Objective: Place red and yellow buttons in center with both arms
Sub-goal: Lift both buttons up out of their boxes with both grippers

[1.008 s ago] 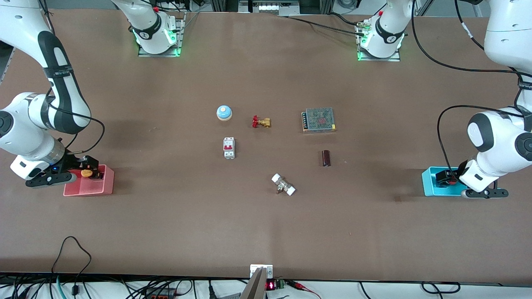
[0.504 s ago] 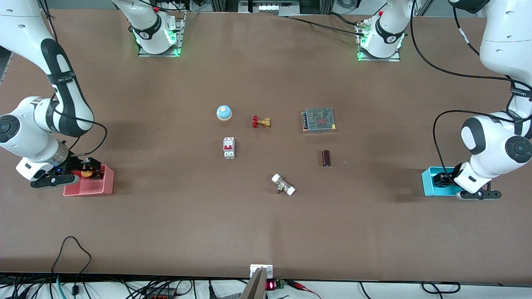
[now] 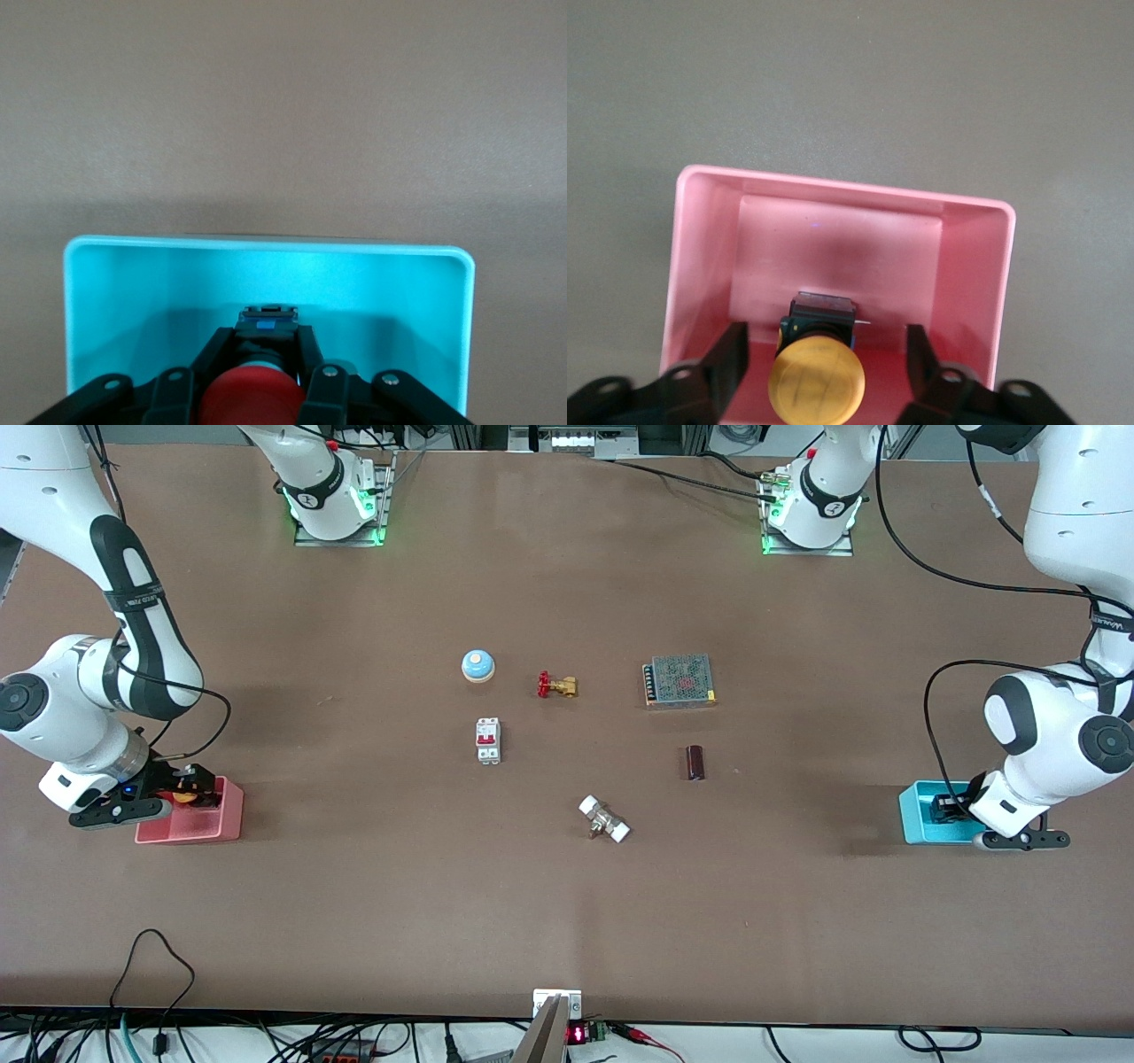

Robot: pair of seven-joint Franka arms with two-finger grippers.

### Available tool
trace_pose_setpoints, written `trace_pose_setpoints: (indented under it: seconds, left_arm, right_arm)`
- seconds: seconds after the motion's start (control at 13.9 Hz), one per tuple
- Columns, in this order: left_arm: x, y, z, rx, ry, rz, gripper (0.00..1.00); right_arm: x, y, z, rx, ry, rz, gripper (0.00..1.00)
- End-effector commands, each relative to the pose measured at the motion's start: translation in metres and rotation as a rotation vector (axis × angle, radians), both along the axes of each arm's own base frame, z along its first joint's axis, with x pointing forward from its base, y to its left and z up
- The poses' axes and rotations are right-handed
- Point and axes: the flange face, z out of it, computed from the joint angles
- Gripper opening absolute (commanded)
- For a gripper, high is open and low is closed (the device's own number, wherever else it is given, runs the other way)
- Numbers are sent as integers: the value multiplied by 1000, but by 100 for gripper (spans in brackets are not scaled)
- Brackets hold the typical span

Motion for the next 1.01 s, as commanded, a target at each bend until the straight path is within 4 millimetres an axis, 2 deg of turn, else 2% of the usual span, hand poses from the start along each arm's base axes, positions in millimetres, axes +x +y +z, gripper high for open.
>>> trace_pose_setpoints:
  seconds: [0.0, 0.14, 0.22, 0.36, 0.43, 0.58, 0.72, 0.79, 0.94]
  left_arm:
    - [8, -6, 67, 5, 21, -22, 30]
    - [17, -14, 106, -4, 76, -30, 30]
    - [18, -30, 124, -11, 109, -47, 30]
    - [13, -82, 148, -25, 160, -88, 30]
    - [10, -111, 150, -22, 190, -97, 30]
    - [-5, -165, 127, -18, 257, -98, 30]
    - [-19, -228, 105, 9, 280, -36, 30]
    - [-28, -253, 91, 18, 271, -22, 29]
    - [-44, -266, 60, 15, 240, -10, 29]
  right_arm:
    - [-3, -2, -3, -2, -3, 43, 57]
    - [-4, -3, -6, -2, 3, 61, 42]
    - [-4, -2, -6, -4, 3, 69, 35]
    - [-3, -2, -5, -6, 4, 82, 29]
    - [-3, -2, -4, -6, 3, 84, 28]
    - [-2, -2, 3, -10, -2, 94, 27]
    - [-4, -9, 27, -22, 1, 161, 27]
    - [-6, -16, 47, -26, 21, 193, 27]
    - [-11, -17, 92, -23, 56, 234, 27]
